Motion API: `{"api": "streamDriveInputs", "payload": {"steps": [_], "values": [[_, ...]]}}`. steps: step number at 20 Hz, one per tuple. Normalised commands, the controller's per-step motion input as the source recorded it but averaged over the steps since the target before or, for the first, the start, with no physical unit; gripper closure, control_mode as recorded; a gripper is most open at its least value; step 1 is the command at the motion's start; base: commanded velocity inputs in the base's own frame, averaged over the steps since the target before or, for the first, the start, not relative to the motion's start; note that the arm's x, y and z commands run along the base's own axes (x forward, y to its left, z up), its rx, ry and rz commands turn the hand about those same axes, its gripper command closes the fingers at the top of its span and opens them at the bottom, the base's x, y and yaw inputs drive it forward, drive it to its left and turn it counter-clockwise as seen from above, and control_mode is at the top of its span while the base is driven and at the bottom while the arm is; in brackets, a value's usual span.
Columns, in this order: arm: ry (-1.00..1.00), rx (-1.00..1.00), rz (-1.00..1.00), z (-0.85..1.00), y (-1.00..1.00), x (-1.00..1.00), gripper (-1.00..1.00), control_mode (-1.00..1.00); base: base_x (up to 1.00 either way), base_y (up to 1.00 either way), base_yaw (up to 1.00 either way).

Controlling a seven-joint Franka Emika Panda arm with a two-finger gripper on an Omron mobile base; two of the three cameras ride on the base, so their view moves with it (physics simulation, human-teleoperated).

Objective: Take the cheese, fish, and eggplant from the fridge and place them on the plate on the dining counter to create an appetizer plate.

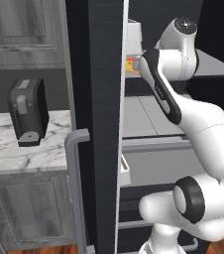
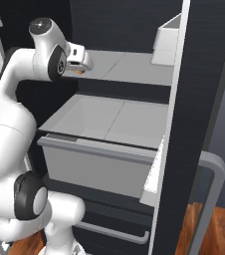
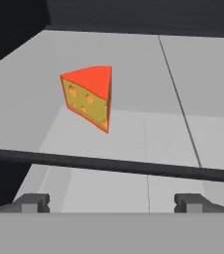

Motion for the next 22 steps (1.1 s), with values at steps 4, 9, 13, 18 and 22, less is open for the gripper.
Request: {"api": "streamDriveInputs", "payload": {"steps": [4,9,13,18,22], "values": [[0.0,0.0,0.0,0.0,0.02,0.58,-1.0,-1.0,0.0,0.0,0.0],[0.0,0.0,0.0,-0.05,0.07,0.54,-1.0,-1.0,0.0,0.0,0.0],[0.0,0.0,0.0,-0.06,0.09,0.52,-1.0,-1.0,0.0,0.0,0.0],[0.0,0.0,0.0,-0.12,0.05,0.47,-1.0,-1.0,0.0,0.0,0.0],[0.0,0.0,0.0,-0.12,0.03,0.45,-1.0,-1.0,0.0,0.0,0.0]]}}
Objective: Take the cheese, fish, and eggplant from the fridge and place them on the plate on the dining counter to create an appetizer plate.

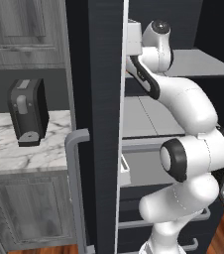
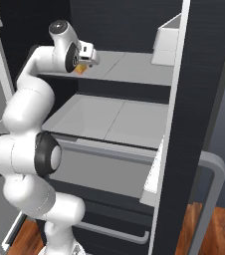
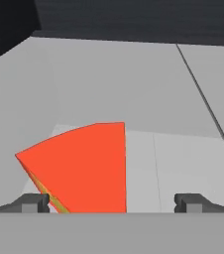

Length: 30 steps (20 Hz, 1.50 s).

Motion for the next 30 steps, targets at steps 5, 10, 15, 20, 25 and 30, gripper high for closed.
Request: {"api": "streamDriveInputs", "payload": {"steps": [5,10,15,20,25,30], "values": [[0.0,0.0,0.0,-0.07,0.03,0.33,-1.0,-1.0,0.0,0.0,0.0],[0.0,0.0,0.0,-0.12,0.07,0.11,-1.0,-1.0,0.0,0.0,0.0],[0.0,0.0,0.0,-0.15,0.11,0.04,1.0,-1.0,0.0,0.0,0.0],[0.0,0.0,0.0,-0.1,0.0,0.05,1.0,-1.0,0.0,0.0,0.0],[0.0,0.0,0.0,-0.05,0.0,0.07,1.0,-1.0,0.0,0.0,0.0],[-0.01,0.0,0.0,-0.02,0.0,0.01,1.0,-1.0,0.0,0.0,0.0]]}}
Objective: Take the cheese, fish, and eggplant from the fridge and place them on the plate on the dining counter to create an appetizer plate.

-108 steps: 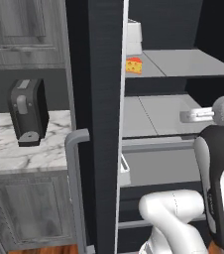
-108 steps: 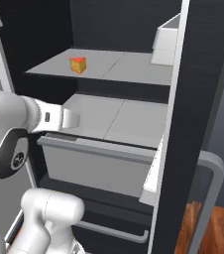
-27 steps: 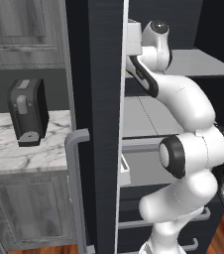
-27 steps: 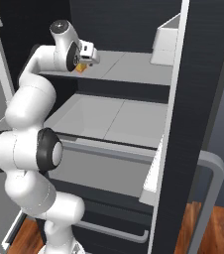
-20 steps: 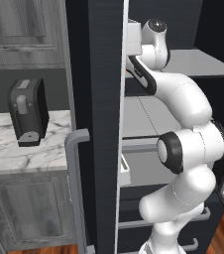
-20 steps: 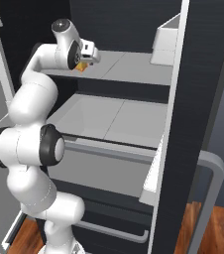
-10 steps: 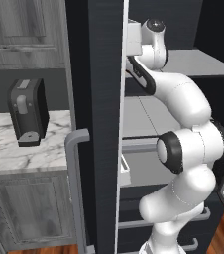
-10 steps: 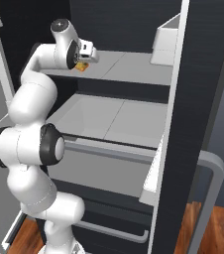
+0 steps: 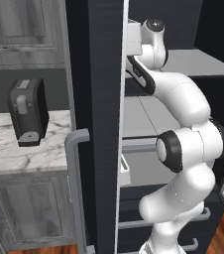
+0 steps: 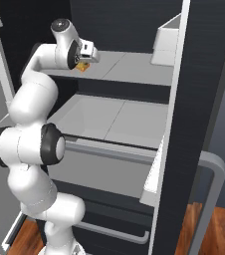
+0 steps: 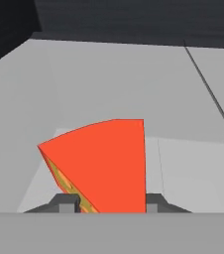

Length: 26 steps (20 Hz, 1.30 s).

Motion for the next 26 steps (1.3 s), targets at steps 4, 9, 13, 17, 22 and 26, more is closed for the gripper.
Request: {"api": "streamDriveInputs", "payload": {"steps": [4,9,13,17,22,26], "values": [[-0.01,0.0,0.0,0.0,-0.13,-0.71,1.0,-1.0,0.0,0.0,0.0],[-0.1,0.0,0.0,-0.06,-0.15,-0.95,1.0,-1.0,0.0,0.0,0.0],[-0.18,0.0,0.0,-0.14,-0.14,-0.82,1.0,-1.0,0.0,0.0,0.0],[-0.19,0.0,0.0,-0.08,-0.23,-0.93,1.0,-1.0,0.0,0.0,0.0],[-0.12,0.0,0.0,0.04,-0.29,-1.0,1.0,-1.0,0.0,0.0,0.0],[-0.16,0.0,0.0,0.04,-0.25,-1.0,1.0,-1.0,0.0,0.0,0.0]]}}
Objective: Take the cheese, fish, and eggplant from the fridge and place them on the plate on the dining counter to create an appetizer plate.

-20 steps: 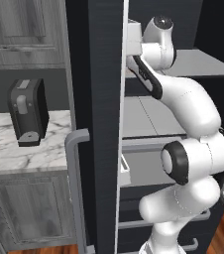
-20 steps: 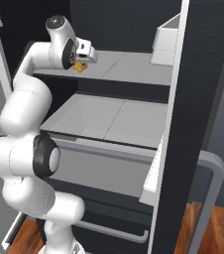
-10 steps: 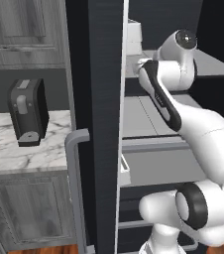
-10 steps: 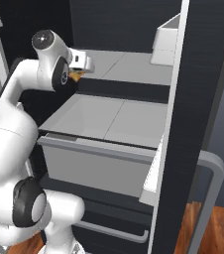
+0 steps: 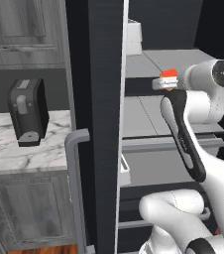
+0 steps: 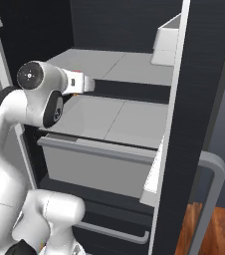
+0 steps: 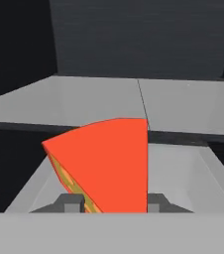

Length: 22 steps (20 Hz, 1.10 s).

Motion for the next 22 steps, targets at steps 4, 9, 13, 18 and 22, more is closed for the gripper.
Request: {"api": "streamDriveInputs", "payload": {"steps": [4,9,13,18,22], "values": [[-0.12,0.0,0.0,0.15,-0.25,-0.97,1.0,-1.0,0.0,0.0,0.0],[-0.03,0.0,0.0,0.11,-0.07,-0.37,1.0,1.0,-0.55,-0.05,0.0],[0.0,0.0,0.0,0.0,0.0,0.0,1.0,1.0,-0.87,-0.01,0.0],[0.0,0.0,0.0,0.0,0.0,0.0,1.0,1.0,-0.82,-0.02,0.0],[0.0,0.0,0.0,0.0,0.0,0.0,1.0,1.0,-0.78,-0.06,0.0]]}}
